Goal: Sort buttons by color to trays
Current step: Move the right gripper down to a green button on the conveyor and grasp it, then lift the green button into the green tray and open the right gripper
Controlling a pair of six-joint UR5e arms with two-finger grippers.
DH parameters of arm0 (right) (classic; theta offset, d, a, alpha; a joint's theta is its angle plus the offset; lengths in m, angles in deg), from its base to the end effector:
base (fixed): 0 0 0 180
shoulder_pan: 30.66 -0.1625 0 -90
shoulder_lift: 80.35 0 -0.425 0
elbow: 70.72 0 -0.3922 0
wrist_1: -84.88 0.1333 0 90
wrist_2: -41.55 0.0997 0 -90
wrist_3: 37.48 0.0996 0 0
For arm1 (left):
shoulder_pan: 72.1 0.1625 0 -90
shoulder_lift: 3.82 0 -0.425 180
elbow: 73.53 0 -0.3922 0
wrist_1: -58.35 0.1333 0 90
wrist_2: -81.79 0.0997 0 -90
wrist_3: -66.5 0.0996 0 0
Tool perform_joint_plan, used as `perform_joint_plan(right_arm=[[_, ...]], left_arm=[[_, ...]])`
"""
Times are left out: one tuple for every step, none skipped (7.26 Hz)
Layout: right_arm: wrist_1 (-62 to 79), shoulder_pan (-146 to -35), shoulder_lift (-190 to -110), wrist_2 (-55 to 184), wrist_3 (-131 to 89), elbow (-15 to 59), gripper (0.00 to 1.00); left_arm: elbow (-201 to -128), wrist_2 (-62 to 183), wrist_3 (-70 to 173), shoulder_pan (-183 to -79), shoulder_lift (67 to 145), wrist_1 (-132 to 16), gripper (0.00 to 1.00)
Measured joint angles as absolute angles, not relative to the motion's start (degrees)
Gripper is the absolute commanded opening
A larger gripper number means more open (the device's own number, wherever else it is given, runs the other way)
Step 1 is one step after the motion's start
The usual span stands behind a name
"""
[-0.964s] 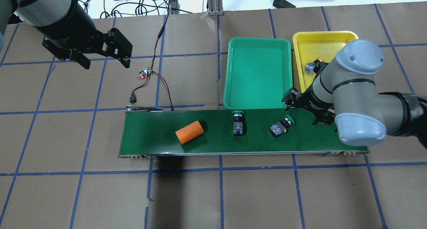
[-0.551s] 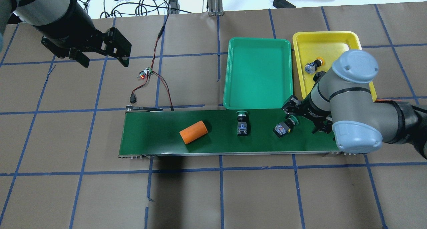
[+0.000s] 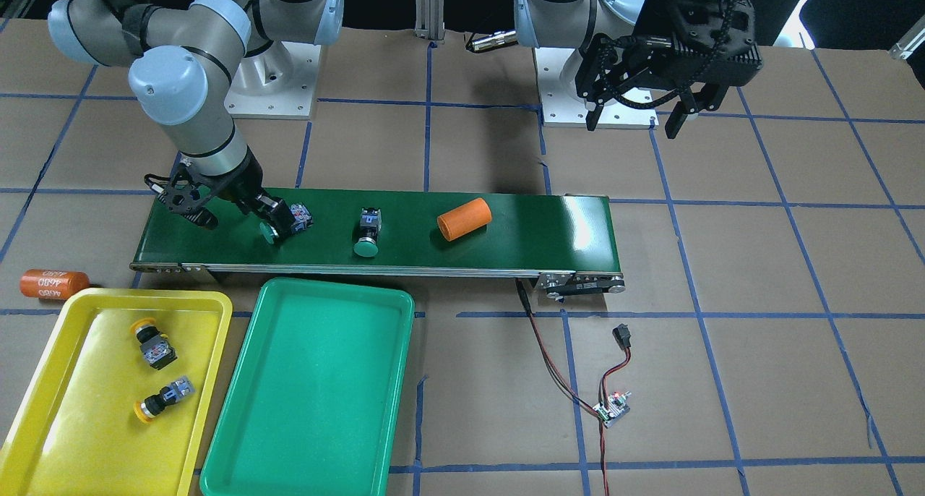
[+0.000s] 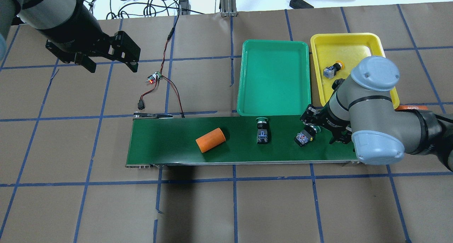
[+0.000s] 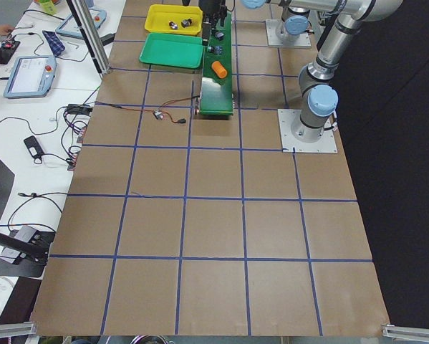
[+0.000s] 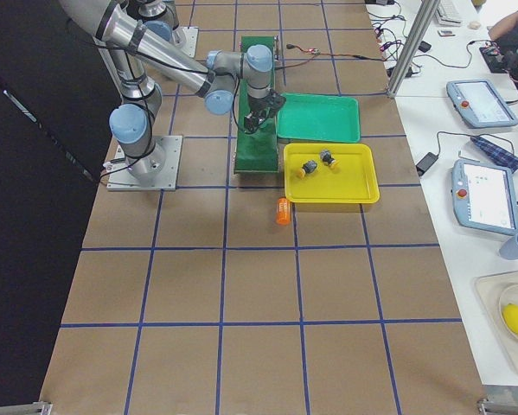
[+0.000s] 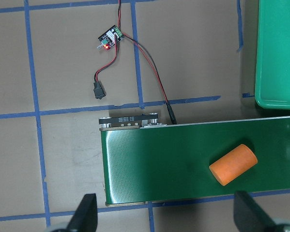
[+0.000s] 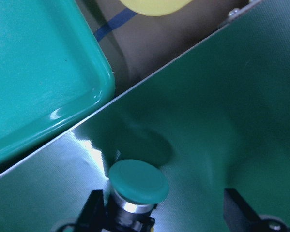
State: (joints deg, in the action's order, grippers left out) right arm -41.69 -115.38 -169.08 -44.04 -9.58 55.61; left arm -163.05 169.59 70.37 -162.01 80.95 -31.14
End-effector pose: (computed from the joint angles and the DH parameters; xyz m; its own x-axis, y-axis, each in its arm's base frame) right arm 0.1019 -0.4293 0.2470 -0.8342 0.5482 -0.0595 0.5458 0.8363 0.0519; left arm -0.1364 -0.4616 0.5366 -0.9971 0.0697 0.0308 0.0659 0.9917 -0.1107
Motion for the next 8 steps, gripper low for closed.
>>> perform_joint_plan(right_arm=[[-41.6,-115.4,-169.1,-44.0,-9.6,55.6,0.11],[-41.3,-115.3,-169.1,-44.1,-9.6,55.6,0.00],[-41.0,-115.3,-169.2,-44.1,-9.4,55.6,0.00],[-40.9,-115.2,-169.2,-44.1,-9.3,55.5,0.00],[-40.7,-115.2,-169.3,-44.0,-9.2,55.1,0.00],[-40.4,-115.2,-169.3,-43.7,-9.2,53.7,0.06],[-40.2,-115.3,-168.3,-43.2,-9.4,50.3,0.22],[-40.1,-115.4,-165.8,-42.9,-9.3,45.8,0.30]], left_arm=[[-163.1,169.6,70.4,-162.0,81.0,-31.1,1.00],[-163.1,169.6,70.3,-162.0,80.9,-31.0,1.00],[-163.1,169.6,70.3,-162.0,80.9,-31.0,1.00],[-163.2,169.6,70.3,-162.0,80.9,-31.0,1.00],[-163.2,169.6,70.3,-162.0,80.9,-31.0,1.00],[-163.2,169.6,70.3,-162.0,80.9,-31.0,1.00],[-163.2,169.6,70.3,-162.0,80.9,-31.0,1.00],[-163.2,169.6,70.3,-162.0,80.9,-31.0,1.00]])
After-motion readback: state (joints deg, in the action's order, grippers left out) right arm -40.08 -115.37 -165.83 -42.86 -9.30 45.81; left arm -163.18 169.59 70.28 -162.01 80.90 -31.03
